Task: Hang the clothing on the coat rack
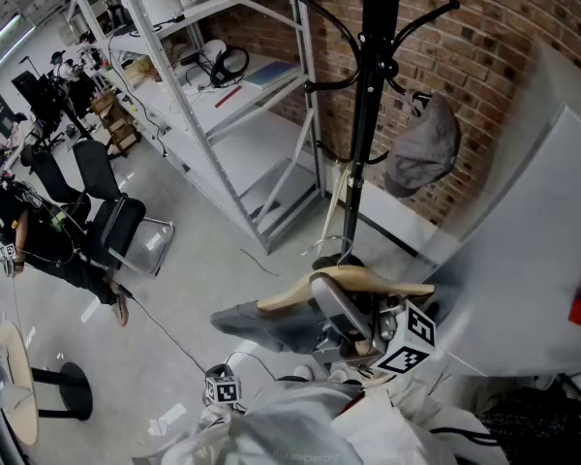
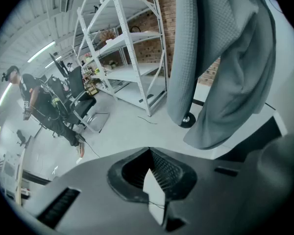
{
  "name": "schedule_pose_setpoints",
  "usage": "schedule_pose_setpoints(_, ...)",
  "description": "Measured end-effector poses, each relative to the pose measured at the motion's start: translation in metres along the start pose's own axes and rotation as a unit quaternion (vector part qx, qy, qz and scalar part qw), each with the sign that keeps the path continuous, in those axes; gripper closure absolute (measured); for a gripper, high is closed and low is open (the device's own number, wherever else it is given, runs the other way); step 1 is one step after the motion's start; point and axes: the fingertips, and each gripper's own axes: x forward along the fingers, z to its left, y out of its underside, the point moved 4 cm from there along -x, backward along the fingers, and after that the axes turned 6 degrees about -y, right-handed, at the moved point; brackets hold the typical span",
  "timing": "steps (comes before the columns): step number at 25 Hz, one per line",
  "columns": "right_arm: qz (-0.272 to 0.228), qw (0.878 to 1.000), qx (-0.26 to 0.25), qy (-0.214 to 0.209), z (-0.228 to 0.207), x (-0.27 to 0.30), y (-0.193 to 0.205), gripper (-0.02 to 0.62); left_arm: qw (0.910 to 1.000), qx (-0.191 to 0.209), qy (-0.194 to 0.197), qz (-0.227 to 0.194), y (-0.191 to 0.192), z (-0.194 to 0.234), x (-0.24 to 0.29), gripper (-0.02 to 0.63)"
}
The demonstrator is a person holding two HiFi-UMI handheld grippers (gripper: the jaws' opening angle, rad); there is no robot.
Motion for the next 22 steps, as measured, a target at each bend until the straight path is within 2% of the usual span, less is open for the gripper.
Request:
schedule_pose_setpoints(4,0.005,1.000,-0.002,0.000,0.001,-0.004,-0.002,0.488,1.0000,-0.005,-0.006,0.001,0.007,-0.004,-0.007,0.598)
schedule_pose_setpoints(8,0.010,1.000,0.002,-0.004,0.000,-0.001,-0.001,0.488,0.9991,-0.027,-0.025,0.018,0.020,0.006,-0.015,0.598)
schedule_pose_setpoints(11,0.009,1.000,-0.002,-0.005,-0.005,0.001,0.003,0.488,0.9990,-0.027,-0.031,0.018,0.020,0.014,-0.006,0.598)
schedule_pose_setpoints(16,0.010,1.000,-0.009,-0.002,-0.017,0.015,0.014,0.488,0.9995,-0.022,-0.023,0.009,0.007,0.028,0.017,0.598)
schedule_pose_setpoints(22,0.001,1.000,-0.023,0.009,-0.044,0.043,0.029,0.488,0.9999,-0.010,-0.010,0.000,-0.026,0.054,0.049,0.598)
